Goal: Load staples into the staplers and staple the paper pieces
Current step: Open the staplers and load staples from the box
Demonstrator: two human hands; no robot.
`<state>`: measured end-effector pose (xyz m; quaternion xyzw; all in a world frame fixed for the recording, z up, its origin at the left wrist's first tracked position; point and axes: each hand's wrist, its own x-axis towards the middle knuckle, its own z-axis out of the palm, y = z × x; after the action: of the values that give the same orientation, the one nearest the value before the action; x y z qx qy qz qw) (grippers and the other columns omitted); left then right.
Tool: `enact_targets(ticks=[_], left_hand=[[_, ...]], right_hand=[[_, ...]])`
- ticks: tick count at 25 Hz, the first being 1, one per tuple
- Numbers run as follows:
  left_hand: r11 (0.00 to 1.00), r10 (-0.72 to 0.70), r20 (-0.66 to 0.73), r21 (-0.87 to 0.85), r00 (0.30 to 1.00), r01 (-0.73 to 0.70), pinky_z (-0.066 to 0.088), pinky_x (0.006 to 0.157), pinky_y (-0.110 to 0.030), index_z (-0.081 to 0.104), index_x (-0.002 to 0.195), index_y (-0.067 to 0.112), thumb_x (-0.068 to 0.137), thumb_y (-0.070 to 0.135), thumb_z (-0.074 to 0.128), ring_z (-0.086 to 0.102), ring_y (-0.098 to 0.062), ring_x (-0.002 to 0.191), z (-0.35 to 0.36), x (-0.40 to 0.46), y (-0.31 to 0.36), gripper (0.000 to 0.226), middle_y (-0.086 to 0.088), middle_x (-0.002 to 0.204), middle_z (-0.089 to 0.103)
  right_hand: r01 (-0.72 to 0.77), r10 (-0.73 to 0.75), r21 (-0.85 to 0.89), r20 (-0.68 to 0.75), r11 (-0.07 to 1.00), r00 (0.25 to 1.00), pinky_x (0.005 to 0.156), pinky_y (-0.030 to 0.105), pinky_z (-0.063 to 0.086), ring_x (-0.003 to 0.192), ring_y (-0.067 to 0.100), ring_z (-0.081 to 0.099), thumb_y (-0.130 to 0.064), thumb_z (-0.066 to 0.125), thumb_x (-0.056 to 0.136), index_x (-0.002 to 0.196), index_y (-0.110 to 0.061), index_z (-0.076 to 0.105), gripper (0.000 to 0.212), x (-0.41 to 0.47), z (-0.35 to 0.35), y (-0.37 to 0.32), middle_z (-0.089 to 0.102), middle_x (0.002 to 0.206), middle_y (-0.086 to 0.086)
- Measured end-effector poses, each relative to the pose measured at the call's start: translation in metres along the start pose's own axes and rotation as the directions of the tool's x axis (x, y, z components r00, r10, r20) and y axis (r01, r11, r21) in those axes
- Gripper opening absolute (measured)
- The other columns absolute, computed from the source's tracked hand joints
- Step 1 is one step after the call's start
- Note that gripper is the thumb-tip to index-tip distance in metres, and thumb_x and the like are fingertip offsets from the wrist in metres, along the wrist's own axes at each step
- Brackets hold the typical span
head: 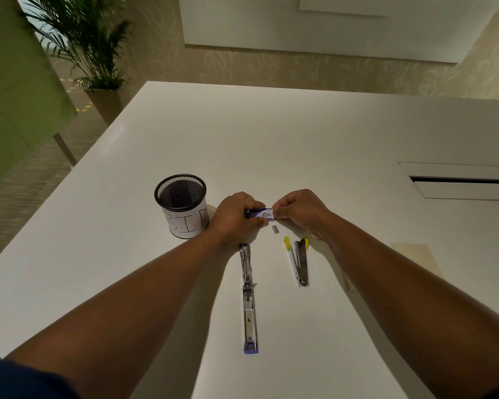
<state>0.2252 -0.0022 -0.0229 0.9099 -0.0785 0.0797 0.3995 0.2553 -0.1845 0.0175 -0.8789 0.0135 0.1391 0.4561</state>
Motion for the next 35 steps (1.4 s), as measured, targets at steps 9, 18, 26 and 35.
enact_targets(ticks=[9,18,26,35], left_hand=[[0.999,0.016,0.027,0.036,1.000,-0.017,0.033,0.072,-0.008,0.077,0.118,0.017,0.083,0.025,0.081,0.059,-0.016,0.097,0.001,0.003,-0.004,0.036,-0.003,0.103,0.066],[0.999,-0.034,0.015,-0.003,0.999,0.034,0.037,0.077,-0.014,0.075,0.120,0.013,0.082,0.020,0.084,0.059,-0.015,0.099,-0.001,0.000,0.001,0.040,0.003,0.102,0.060],[0.990,-0.103,-0.050,-0.100,0.993,0.098,0.038,0.072,0.004,0.072,0.123,0.010,0.078,0.020,0.087,0.058,0.003,0.087,-0.002,-0.008,0.006,0.047,0.006,0.106,0.059],[0.977,-0.135,-0.075,-0.173,0.988,0.121,0.043,0.072,0.000,0.071,0.118,0.015,0.081,0.024,0.086,0.057,-0.005,0.095,-0.006,-0.012,0.011,0.041,0.002,0.115,0.055]], right_hand=[[-0.006,0.006,0.028,0.019,1.000,1.000,0.061,0.023,0.048,0.075,0.014,0.062,-0.010,0.078,0.084,0.091,-0.011,0.081,0.007,0.000,-0.002,0.004,0.075,0.087,0.006],[0.096,-0.098,0.022,0.177,0.995,0.979,0.074,0.034,0.057,0.072,0.019,0.067,0.000,0.072,0.085,0.090,-0.009,0.079,0.013,-0.013,-0.017,0.018,0.077,0.085,0.014],[0.088,-0.085,-0.004,0.238,0.996,0.968,0.068,0.030,0.061,0.065,0.017,0.070,0.003,0.080,0.081,0.101,-0.004,0.078,0.021,-0.013,-0.017,0.018,0.076,0.078,0.008],[0.130,-0.107,-0.092,0.221,0.987,0.969,0.064,0.023,0.059,0.070,0.016,0.071,0.000,0.078,0.083,0.093,-0.007,0.080,0.012,-0.014,-0.017,0.013,0.079,0.088,0.014]])
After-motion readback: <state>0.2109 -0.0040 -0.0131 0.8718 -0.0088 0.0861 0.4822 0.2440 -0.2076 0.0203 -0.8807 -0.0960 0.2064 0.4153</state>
